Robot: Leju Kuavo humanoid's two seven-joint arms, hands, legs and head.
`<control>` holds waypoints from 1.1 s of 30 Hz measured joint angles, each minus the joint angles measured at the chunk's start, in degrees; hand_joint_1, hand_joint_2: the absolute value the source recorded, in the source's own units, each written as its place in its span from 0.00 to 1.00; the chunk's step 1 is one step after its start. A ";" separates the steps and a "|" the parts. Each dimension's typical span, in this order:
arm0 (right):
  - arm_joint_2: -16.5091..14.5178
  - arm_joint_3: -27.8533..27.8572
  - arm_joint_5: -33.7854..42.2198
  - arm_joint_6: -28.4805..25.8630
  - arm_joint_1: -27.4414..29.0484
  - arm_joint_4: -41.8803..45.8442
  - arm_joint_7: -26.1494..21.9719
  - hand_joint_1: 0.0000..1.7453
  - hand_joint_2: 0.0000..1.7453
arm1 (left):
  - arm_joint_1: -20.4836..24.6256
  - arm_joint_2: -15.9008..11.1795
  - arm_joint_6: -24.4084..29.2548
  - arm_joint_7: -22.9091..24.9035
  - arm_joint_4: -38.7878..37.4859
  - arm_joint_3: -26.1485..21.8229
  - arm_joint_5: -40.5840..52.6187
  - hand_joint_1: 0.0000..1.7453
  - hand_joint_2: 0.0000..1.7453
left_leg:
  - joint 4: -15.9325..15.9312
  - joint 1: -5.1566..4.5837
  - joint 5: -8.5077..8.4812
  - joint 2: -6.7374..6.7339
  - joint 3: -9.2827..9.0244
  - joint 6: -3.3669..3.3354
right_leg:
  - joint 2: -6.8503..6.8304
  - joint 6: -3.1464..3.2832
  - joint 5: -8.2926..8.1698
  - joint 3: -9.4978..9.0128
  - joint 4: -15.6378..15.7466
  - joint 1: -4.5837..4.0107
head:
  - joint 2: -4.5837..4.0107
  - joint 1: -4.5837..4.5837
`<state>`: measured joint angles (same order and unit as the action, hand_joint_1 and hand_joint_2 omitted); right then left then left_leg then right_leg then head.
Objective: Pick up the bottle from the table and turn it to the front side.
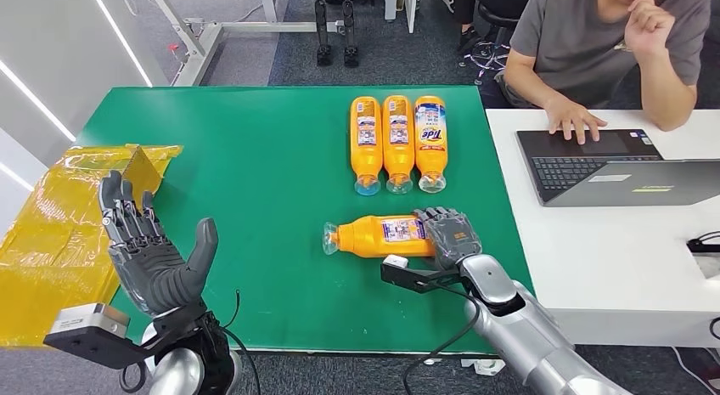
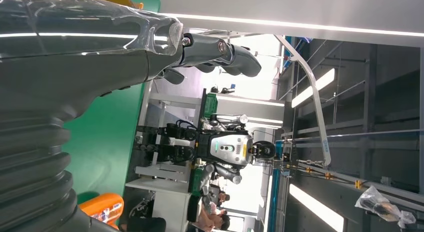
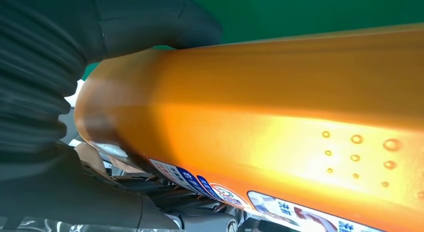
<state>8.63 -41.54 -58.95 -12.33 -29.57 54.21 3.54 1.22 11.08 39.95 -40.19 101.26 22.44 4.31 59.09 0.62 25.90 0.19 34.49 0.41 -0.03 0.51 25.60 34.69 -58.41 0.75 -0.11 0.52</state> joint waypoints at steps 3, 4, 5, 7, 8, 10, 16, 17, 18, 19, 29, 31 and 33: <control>-0.01 0.02 0.00 0.00 0.00 0.00 0.00 1.00 1.00 | 0.00 0.00 0.00 0.00 0.00 -0.01 0.00 0.00 1.00 | 0.00 0.00 0.00 0.00 0.00 0.00 | 0.00 0.00 0.00 0.00 0.00 0.00 | 0.00 0.00; -0.02 0.02 0.00 0.00 0.00 0.00 0.00 1.00 1.00 | 0.00 0.00 0.00 0.00 0.00 -0.01 0.00 0.00 1.00 | 0.00 0.00 0.00 0.00 0.00 0.00 | 0.00 0.00 0.00 0.00 0.00 0.00 | 0.00 0.00; -0.02 0.02 0.00 0.00 0.00 0.00 0.00 1.00 1.00 | 0.00 0.00 0.00 0.00 0.00 -0.01 0.00 0.00 1.00 | 0.00 0.00 0.00 0.00 0.00 0.00 | 0.00 0.00 0.00 0.00 0.00 0.00 | 0.00 0.00; -0.02 0.02 0.00 0.00 0.00 0.00 0.00 1.00 1.00 | 0.00 0.00 0.00 0.00 0.01 -0.01 0.00 0.00 1.00 | 0.00 0.00 0.00 0.00 0.00 0.00 | 0.00 0.00 0.00 0.00 0.00 0.00 | 0.00 0.00; -0.02 0.02 0.00 0.00 0.00 0.00 0.00 1.00 1.00 | 0.00 0.00 0.00 0.00 0.01 -0.01 0.00 0.00 1.00 | 0.00 0.00 0.00 0.00 0.00 0.00 | 0.00 0.00 0.00 0.00 0.00 0.00 | 0.00 0.00; -0.02 0.02 0.00 0.00 0.00 0.00 0.00 1.00 1.00 | 0.00 0.00 0.00 0.00 0.01 0.00 0.00 0.00 1.00 | 0.00 0.00 0.00 0.00 0.00 0.00 | 0.00 0.00 0.00 0.00 0.00 0.00 | 0.00 0.00; -0.02 0.02 0.00 0.00 0.00 0.00 0.00 1.00 1.00 | 0.00 0.00 0.00 0.00 0.01 -0.01 0.00 0.00 1.00 | 0.00 0.00 0.00 0.00 0.00 0.00 | 0.00 0.00 0.00 0.00 0.00 0.00 | 0.00 0.00; -0.02 0.02 0.00 0.00 0.00 0.00 0.00 1.00 1.00 | 0.00 0.00 0.00 0.00 0.01 -0.01 0.00 0.00 1.00 | 0.00 0.00 0.00 0.00 0.00 0.00 | 0.00 0.00 0.00 0.00 0.00 0.00 | 0.00 0.00; -0.02 0.02 0.00 0.00 0.00 0.00 0.00 1.00 1.00 | 0.00 0.00 0.00 0.00 0.01 -0.01 0.00 0.00 1.00 | 0.00 0.00 0.00 0.00 0.00 0.00 | 0.00 0.00 0.00 0.00 0.00 0.00 | 0.00 0.00; -0.02 0.02 0.00 0.00 0.00 0.00 0.00 1.00 1.00 | 0.00 0.00 0.00 0.00 0.01 -0.01 0.00 0.00 1.00 | 0.00 0.00 0.00 0.00 0.00 0.00 | 0.00 0.00 0.00 0.00 0.00 0.00 | 0.00 0.00; -0.02 0.02 0.00 0.00 0.00 0.02 0.00 1.00 1.00 | 0.00 0.00 0.00 0.00 0.02 -0.01 0.00 0.00 1.00 | 0.00 0.00 0.00 0.00 0.00 0.00 | 0.00 0.00 0.00 0.00 0.00 0.00 | 0.00 0.00; -0.02 0.02 0.00 0.00 0.00 0.02 0.00 1.00 1.00 | 0.00 0.00 0.00 0.00 0.02 -0.01 0.00 0.00 1.00 | 0.00 0.00 0.00 0.00 0.00 0.00 | 0.00 0.00 0.00 0.00 0.00 0.00 | 0.00 0.00; -0.02 0.02 0.00 0.00 0.00 0.02 0.00 1.00 1.00 | 0.00 0.00 0.00 0.00 0.01 -0.01 0.00 0.00 1.00 | 0.00 0.00 0.00 0.00 0.00 0.00 | 0.00 0.00 0.00 0.00 0.00 0.00 | 0.00 0.00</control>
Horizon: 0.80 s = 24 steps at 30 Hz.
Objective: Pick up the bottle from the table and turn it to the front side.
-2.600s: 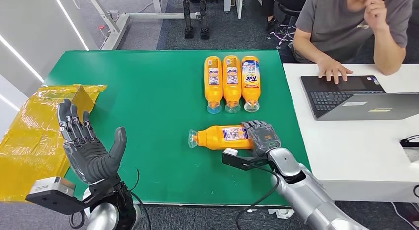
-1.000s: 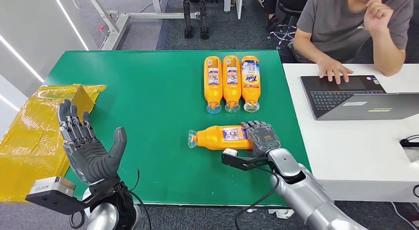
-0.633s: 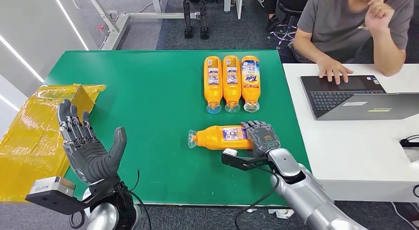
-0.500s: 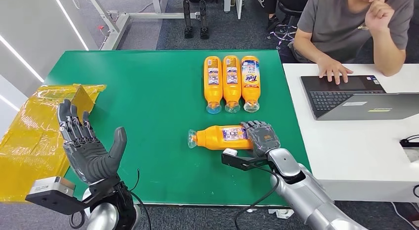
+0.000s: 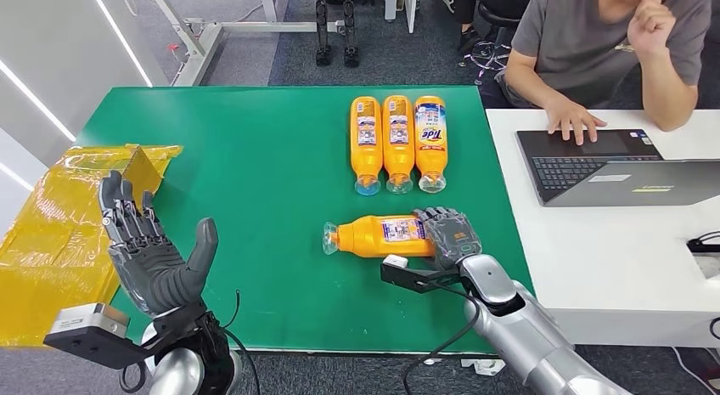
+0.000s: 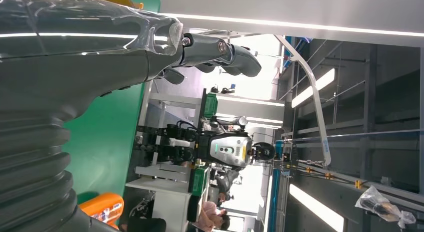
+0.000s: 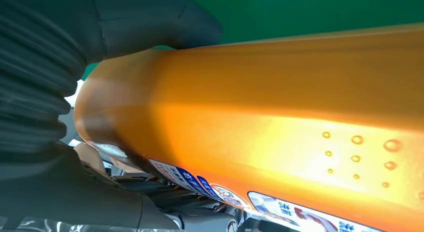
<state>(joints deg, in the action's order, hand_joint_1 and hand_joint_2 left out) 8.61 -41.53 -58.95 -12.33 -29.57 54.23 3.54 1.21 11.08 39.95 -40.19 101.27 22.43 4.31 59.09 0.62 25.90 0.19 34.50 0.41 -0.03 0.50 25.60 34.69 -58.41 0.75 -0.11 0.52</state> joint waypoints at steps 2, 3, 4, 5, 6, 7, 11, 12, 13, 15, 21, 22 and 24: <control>0.00 0.00 0.00 0.00 0.00 0.00 0.00 1.00 1.00 | 0.00 0.00 0.00 0.00 0.00 0.01 0.00 0.00 1.00 | 0.00 0.00 0.00 0.00 0.00 0.00 | 0.00 0.00 0.00 0.00 0.00 0.00 | 0.00 0.00; 0.00 0.00 0.00 0.00 0.00 0.00 0.00 1.00 1.00 | 0.00 0.00 0.00 0.00 0.01 0.01 0.00 0.00 1.00 | 0.00 0.00 0.00 0.00 0.00 0.00 | 0.00 0.00 0.00 0.00 0.00 0.00 | 0.00 0.00; 0.00 0.01 0.00 0.00 0.00 0.00 0.00 1.00 1.00 | 0.00 0.00 0.00 0.00 0.01 0.00 0.00 0.00 1.00 | 0.00 0.00 0.00 0.00 0.00 0.00 | 0.00 0.00 0.00 0.00 0.00 0.00 | 0.00 0.00; 0.00 0.01 0.00 0.00 0.00 0.00 0.00 1.00 1.00 | 0.00 0.00 0.00 0.00 0.01 -0.01 0.00 0.00 1.00 | 0.00 0.00 0.00 0.00 0.00 0.00 | 0.00 0.00 0.00 0.00 0.00 0.00 | 0.00 0.00; 0.00 0.02 0.00 0.00 0.00 0.00 0.00 1.00 1.00 | 0.00 0.00 0.00 0.00 0.00 -0.01 0.00 0.00 1.00 | 0.00 0.00 0.00 0.00 0.00 0.00 | 0.00 0.00 0.00 0.00 0.00 0.00 | 0.00 0.00; 0.00 0.02 0.00 0.00 0.00 0.00 0.00 1.00 1.00 | 0.00 0.00 0.00 0.00 0.00 -0.01 0.00 0.00 1.00 | 0.00 0.00 0.00 0.00 0.00 0.00 | 0.00 0.00 0.00 0.00 0.00 0.00 | 0.00 0.00; -0.02 0.03 0.00 0.00 0.00 0.00 0.00 1.00 1.00 | 0.00 0.00 0.00 0.00 0.00 -0.01 0.00 0.00 1.00 | 0.00 0.00 0.00 0.00 0.00 0.00 | 0.00 0.00 0.00 0.01 0.00 0.00 | 0.00 0.00; -0.02 0.05 0.00 0.00 0.00 0.00 0.00 1.00 1.00 | 0.00 0.00 0.00 0.00 0.00 -0.01 0.00 0.00 1.00 | 0.00 0.00 0.00 0.00 0.01 0.00 | 0.00 0.00 0.00 0.01 0.00 0.00 | 0.00 0.00; -0.02 0.07 0.00 0.00 0.00 0.00 0.00 1.00 1.00 | 0.00 0.00 0.00 0.00 -0.01 -0.02 0.00 0.00 1.00 | 0.00 0.00 0.00 0.00 0.01 0.00 | 0.00 0.00 0.00 0.01 0.00 0.00 | 0.00 0.00; -0.03 0.14 0.00 0.00 0.00 0.00 0.00 1.00 1.00 | 0.00 0.00 0.00 0.00 0.01 -0.03 0.00 0.00 1.00 | 0.00 0.00 0.00 0.00 0.01 0.00 | 0.00 0.00 0.00 0.01 0.00 0.00 | 0.00 0.00; -0.04 0.27 0.00 0.00 0.00 0.00 0.00 1.00 1.00 | 0.00 0.00 0.00 0.00 0.01 -0.03 0.00 0.00 1.00 | 0.00 0.00 0.00 0.00 0.02 0.00 | 0.00 0.00 0.00 0.01 0.00 0.00 | 0.00 0.00; -0.04 0.27 0.00 0.00 0.00 0.00 0.00 1.00 1.00 | 0.00 0.00 0.00 0.00 0.01 -0.03 0.00 0.00 1.00 | 0.00 0.00 0.00 0.00 0.02 0.00 | 0.00 0.00 0.00 0.01 0.00 0.00 | 0.00 0.00; -0.04 0.29 0.00 0.00 0.00 0.00 0.00 1.00 1.00 | 0.00 0.00 0.00 0.00 0.01 -0.03 0.00 0.00 1.00 | 0.00 0.00 0.00 0.00 0.02 0.00 | 0.00 0.00 0.00 0.02 0.00 0.00 | 0.00 0.00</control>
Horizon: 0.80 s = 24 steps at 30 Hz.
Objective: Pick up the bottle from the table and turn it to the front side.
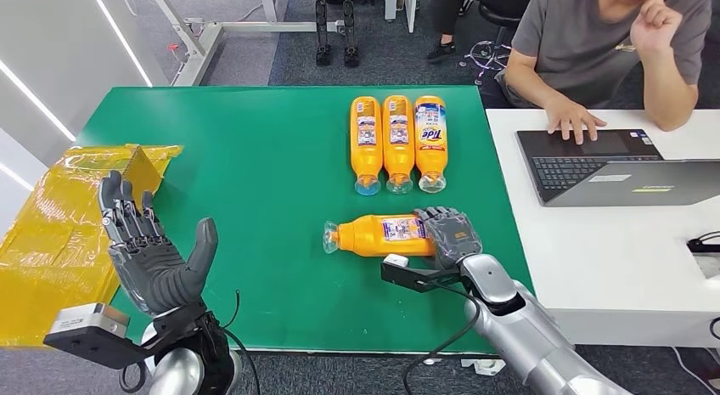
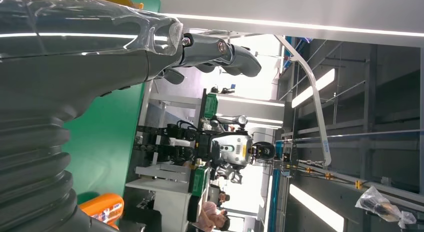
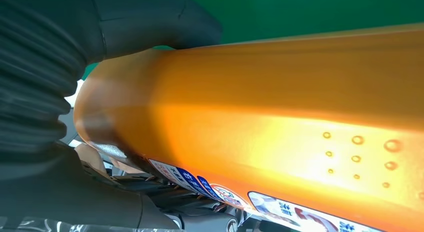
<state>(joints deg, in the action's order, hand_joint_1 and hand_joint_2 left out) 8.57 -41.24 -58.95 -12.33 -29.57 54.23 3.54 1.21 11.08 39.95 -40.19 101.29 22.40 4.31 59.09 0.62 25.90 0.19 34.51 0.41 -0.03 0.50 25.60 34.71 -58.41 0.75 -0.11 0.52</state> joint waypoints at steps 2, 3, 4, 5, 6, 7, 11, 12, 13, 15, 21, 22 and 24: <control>0.00 0.01 0.00 0.00 0.00 0.00 0.00 1.00 1.00 | 0.00 0.00 0.00 0.00 0.00 0.00 0.00 0.00 1.00 | 0.00 0.00 0.00 0.00 0.00 0.00 | 0.00 0.00 0.00 0.00 0.00 0.00 | 0.00 0.00; -0.01 0.02 0.00 0.00 0.00 0.00 0.00 1.00 1.00 | 0.00 0.00 0.00 0.00 0.00 0.00 0.00 0.00 1.00 | 0.00 0.00 0.00 0.00 0.00 0.00 | 0.00 0.00 0.00 0.00 0.00 0.00 | 0.00 0.00; -0.01 0.02 0.00 0.00 0.00 0.00 0.00 1.00 1.00 | 0.00 0.00 0.00 0.00 0.00 0.00 0.00 0.00 1.00 | 0.00 0.00 0.00 0.00 0.00 0.00 | 0.00 0.00 0.00 0.00 0.00 0.00 | 0.00 0.00; -0.01 0.02 0.00 0.00 0.00 0.00 0.00 1.00 1.00 | 0.00 0.00 0.00 0.00 0.00 0.00 0.00 0.00 1.00 | 0.00 0.00 0.00 0.00 0.00 0.00 | 0.00 0.00 0.00 0.00 0.00 0.00 | 0.00 0.00; -0.02 0.02 0.00 0.00 0.00 0.00 0.00 1.00 1.00 | 0.00 0.00 0.00 0.00 0.00 0.00 0.00 0.00 1.00 | 0.00 0.00 0.00 0.00 0.00 0.00 | 0.00 0.00 0.00 0.00 0.00 0.00 | 0.00 0.00; -0.02 0.02 0.00 0.00 0.00 0.00 0.00 1.00 1.00 | 0.00 0.00 0.00 0.00 0.00 0.00 0.00 0.00 1.00 | 0.00 0.00 0.00 0.00 0.00 0.00 | 0.00 0.00 0.00 0.00 0.00 0.00 | 0.00 0.00; -0.02 0.02 0.00 0.00 0.00 0.00 0.00 1.00 1.00 | 0.00 0.00 0.00 0.00 0.00 0.00 0.00 0.00 1.00 | 0.00 0.00 0.00 0.00 0.00 0.00 | 0.00 0.00 0.00 0.00 0.00 0.00 | 0.00 0.00; -0.02 0.02 0.00 0.00 0.00 0.00 0.00 1.00 1.00 | 0.00 0.00 0.00 0.00 0.00 0.00 0.00 0.00 1.00 | 0.00 0.00 0.00 0.00 0.00 0.00 | 0.00 0.00 0.00 0.00 0.00 0.00 | 0.00 0.00; -0.02 0.02 0.00 0.00 0.00 0.00 0.00 1.00 1.00 | 0.00 0.00 0.00 0.00 -0.01 0.00 0.00 0.00 1.00 | 0.00 0.00 0.00 0.00 0.00 0.00 | 0.00 0.00 0.00 0.00 0.00 0.00 | 0.00 0.00; -0.02 0.02 0.00 0.00 0.00 0.01 0.00 1.00 1.00 | 0.00 0.00 0.00 0.00 -0.01 0.00 0.00 0.00 1.00 | 0.00 0.00 0.00 0.00 0.00 0.00 | 0.00 0.00 0.00 0.00 0.00 0.00 | 0.00 0.00; -0.02 0.02 0.00 0.00 0.00 0.02 0.00 1.00 1.00 | 0.00 0.00 0.00 0.00 0.00 0.00 0.00 0.00 1.00 | 0.00 0.00 0.00 0.00 0.00 0.00 | 0.00 0.00 0.00 0.00 0.00 0.00 | 0.00 0.00; -0.02 0.02 0.00 0.00 0.00 0.02 0.00 1.00 1.00 | 0.00 0.00 0.00 0.00 0.00 0.00 0.00 0.00 1.00 | 0.00 0.00 0.00 0.00 0.00 0.00 | 0.00 0.00 0.00 0.00 0.00 0.00 | 0.00 0.00; -0.02 0.02 0.00 0.00 0.00 0.02 0.00 1.00 1.00 | 0.00 0.00 0.00 0.00 0.00 0.00 0.00 0.00 1.00 | 0.00 0.00 0.00 0.00 0.01 0.00 | 0.00 0.00 0.00 0.01 0.00 0.00 | 0.00 0.00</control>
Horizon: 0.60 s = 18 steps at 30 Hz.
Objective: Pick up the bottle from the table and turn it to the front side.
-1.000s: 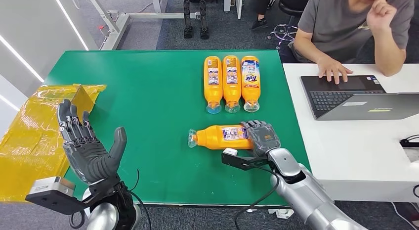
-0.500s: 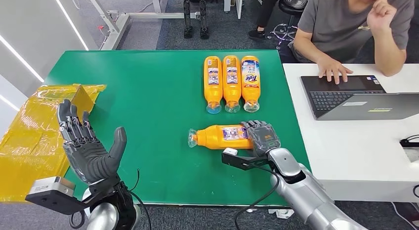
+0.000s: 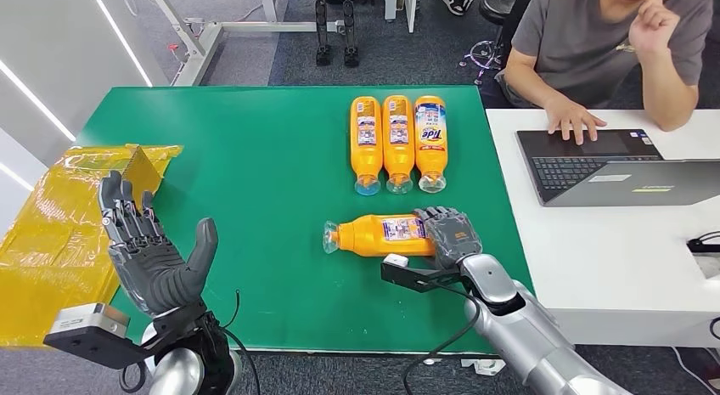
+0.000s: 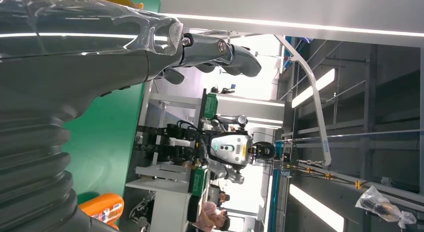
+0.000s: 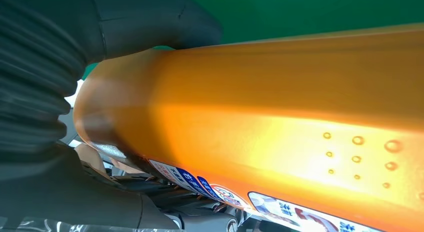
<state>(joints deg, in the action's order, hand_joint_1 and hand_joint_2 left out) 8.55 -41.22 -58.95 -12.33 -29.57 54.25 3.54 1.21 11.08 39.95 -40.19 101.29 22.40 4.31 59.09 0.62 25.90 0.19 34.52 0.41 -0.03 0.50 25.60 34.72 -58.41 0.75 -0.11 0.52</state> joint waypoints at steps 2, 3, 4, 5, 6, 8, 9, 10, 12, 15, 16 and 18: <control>0.00 0.00 0.00 0.00 0.00 0.01 0.00 1.00 1.00 | 0.00 0.00 0.00 0.00 0.00 0.00 0.00 0.00 1.00 | 0.00 0.00 0.00 0.00 0.00 0.00 | 0.00 0.00 0.00 0.00 0.00 0.00 | 0.00 0.00; 0.00 0.00 0.00 0.00 0.00 0.02 0.00 1.00 1.00 | 0.00 0.00 0.00 0.00 0.00 0.00 0.00 0.00 1.00 | 0.00 0.00 0.00 0.00 0.00 0.00 | 0.00 0.00 0.00 0.00 0.00 0.00 | 0.00 0.00; 0.00 0.00 0.00 0.00 0.00 0.03 0.00 1.00 1.00 | 0.00 0.00 0.00 0.00 0.00 0.00 0.00 0.00 1.00 | 0.00 0.00 0.00 0.00 0.00 0.00 | 0.00 0.00 0.00 0.00 0.00 0.00 | 0.00 0.00; 0.00 0.00 0.00 0.00 0.00 0.03 0.00 1.00 1.00 | 0.00 0.00 0.00 0.00 0.00 0.00 0.00 0.00 1.00 | 0.00 0.00 0.00 0.00 0.00 0.00 | 0.00 0.00 0.00 0.00 0.00 0.00 | 0.00 0.00; 0.00 0.00 0.00 0.00 0.00 0.04 0.00 1.00 1.00 | 0.00 0.00 0.00 0.00 0.00 0.00 0.00 0.00 1.00 | 0.00 0.00 0.00 0.00 0.00 0.00 | 0.00 0.00 0.00 0.00 0.00 0.00 | 0.00 0.00; 0.00 0.00 0.00 0.00 0.00 0.06 0.00 1.00 1.00 | 0.00 0.00 0.00 0.00 0.00 0.00 0.00 0.00 1.00 | 0.00 0.00 0.00 0.00 0.00 0.00 | 0.00 0.00 0.00 0.00 0.00 0.00 | 0.00 0.00; 0.00 0.00 0.00 0.00 0.00 0.07 0.00 1.00 1.00 | 0.00 0.00 0.00 0.00 0.00 0.00 0.00 0.00 1.00 | 0.00 0.00 0.00 0.00 0.00 0.00 | 0.00 0.00 0.00 0.00 0.00 0.00 | 0.00 0.00; 0.00 0.00 0.00 0.00 0.00 0.07 0.00 1.00 1.00 | 0.00 0.00 0.00 0.00 0.00 0.00 0.00 0.00 1.00 | 0.00 0.00 0.00 0.00 0.00 0.00 | 0.00 0.00 0.00 0.00 0.00 0.00 | 0.00 0.00; 0.00 0.00 0.00 0.00 0.00 0.08 0.00 1.00 1.00 | 0.00 0.00 0.00 0.00 0.00 0.00 0.00 0.00 1.00 | 0.00 0.00 0.00 0.00 0.00 0.00 | 0.00 0.00 0.00 0.01 0.00 0.00 | 0.00 0.00; 0.00 0.00 0.00 0.00 0.00 0.09 0.00 1.00 1.00 | 0.00 0.00 0.00 0.00 0.00 0.00 0.00 0.00 1.00 | 0.00 0.00 0.00 0.00 0.00 0.00 | 0.00 0.00 0.00 0.01 0.00 0.00 | 0.00 0.00; 0.00 0.00 0.00 0.00 0.00 0.09 0.00 1.00 1.00 | 0.00 0.00 0.00 0.00 0.00 0.00 0.00 0.00 1.00 | 0.00 0.00 0.00 0.00 0.00 0.00 | 0.00 0.00 0.00 0.01 0.00 0.00 | 0.00 0.00; 0.00 0.00 0.00 0.00 0.00 0.09 0.00 1.00 1.00 | 0.00 0.00 0.00 0.00 0.00 0.00 0.00 0.00 1.00 | 0.00 0.00 0.00 0.00 0.01 0.00 | 0.00 0.00 0.00 0.02 0.00 0.00 | 0.00 0.00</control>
<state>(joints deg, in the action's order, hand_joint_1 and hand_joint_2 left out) 8.55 -41.22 -58.95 -12.33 -29.57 54.34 3.54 1.21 11.08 39.95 -40.19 101.29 22.40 4.31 59.09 0.62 25.90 0.18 34.53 0.42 -0.03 0.50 25.61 34.73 -58.41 0.75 -0.11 0.52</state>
